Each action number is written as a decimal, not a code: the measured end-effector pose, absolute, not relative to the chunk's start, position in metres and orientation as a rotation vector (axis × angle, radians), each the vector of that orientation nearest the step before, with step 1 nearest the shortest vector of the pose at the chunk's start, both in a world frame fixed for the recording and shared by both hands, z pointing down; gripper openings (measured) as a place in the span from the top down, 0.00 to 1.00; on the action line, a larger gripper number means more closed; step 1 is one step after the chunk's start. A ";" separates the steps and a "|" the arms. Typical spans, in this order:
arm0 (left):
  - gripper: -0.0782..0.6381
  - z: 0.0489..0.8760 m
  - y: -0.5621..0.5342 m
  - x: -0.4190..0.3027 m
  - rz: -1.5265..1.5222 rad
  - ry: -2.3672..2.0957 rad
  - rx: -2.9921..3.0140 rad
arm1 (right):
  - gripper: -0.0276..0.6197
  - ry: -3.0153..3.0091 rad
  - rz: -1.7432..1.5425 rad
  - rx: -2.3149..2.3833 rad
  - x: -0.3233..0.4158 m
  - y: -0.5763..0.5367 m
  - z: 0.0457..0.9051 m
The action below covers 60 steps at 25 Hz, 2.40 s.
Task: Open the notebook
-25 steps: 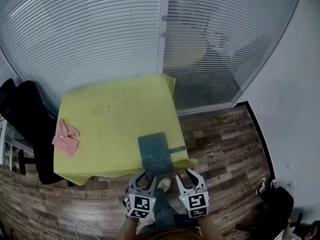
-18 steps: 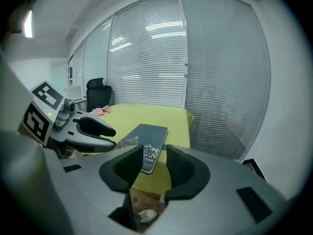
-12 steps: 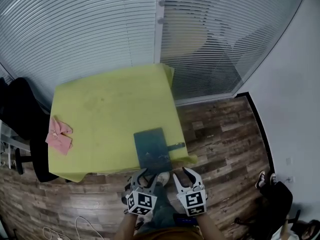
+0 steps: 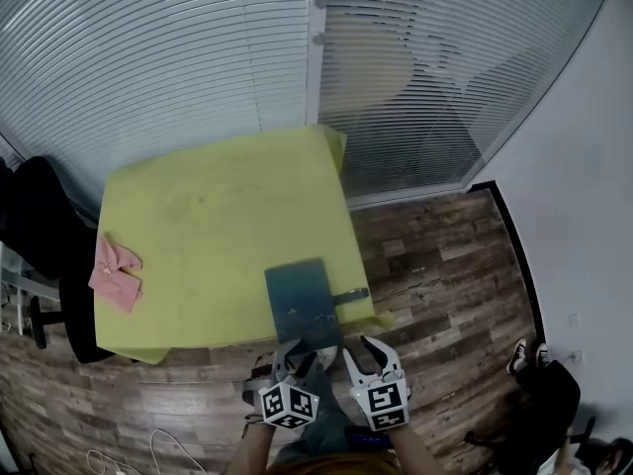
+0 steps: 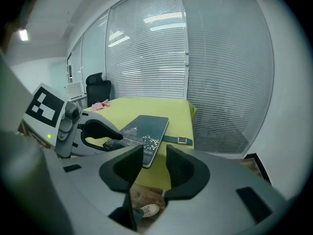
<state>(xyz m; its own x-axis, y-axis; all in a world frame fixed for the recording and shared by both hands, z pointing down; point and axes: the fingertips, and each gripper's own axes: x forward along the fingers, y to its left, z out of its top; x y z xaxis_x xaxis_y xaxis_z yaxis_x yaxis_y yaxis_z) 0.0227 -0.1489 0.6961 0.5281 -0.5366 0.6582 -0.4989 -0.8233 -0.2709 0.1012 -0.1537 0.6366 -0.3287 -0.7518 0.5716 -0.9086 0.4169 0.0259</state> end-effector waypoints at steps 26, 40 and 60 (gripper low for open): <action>0.67 0.690 -0.149 0.025 -1.192 0.887 -2.661 | 0.73 -2.173 0.366 1.429 0.106 -0.152 0.623; 0.73 0.675 -0.144 0.020 -1.156 0.919 -2.636 | 0.75 -2.189 0.325 1.448 0.100 -0.147 0.606; 0.82 0.653 -0.137 0.004 -1.090 1.026 -2.623 | 0.77 -2.245 0.287 1.457 0.084 -0.141 0.579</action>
<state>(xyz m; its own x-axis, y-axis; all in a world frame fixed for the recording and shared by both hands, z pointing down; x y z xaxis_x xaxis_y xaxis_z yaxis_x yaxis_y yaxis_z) 0.0035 -0.1367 0.6533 0.5106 -0.6316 0.5834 -0.5440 -0.7627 -0.3496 0.0843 -0.1412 0.5788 -0.3439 -0.8115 0.4724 -0.9042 0.4218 0.0663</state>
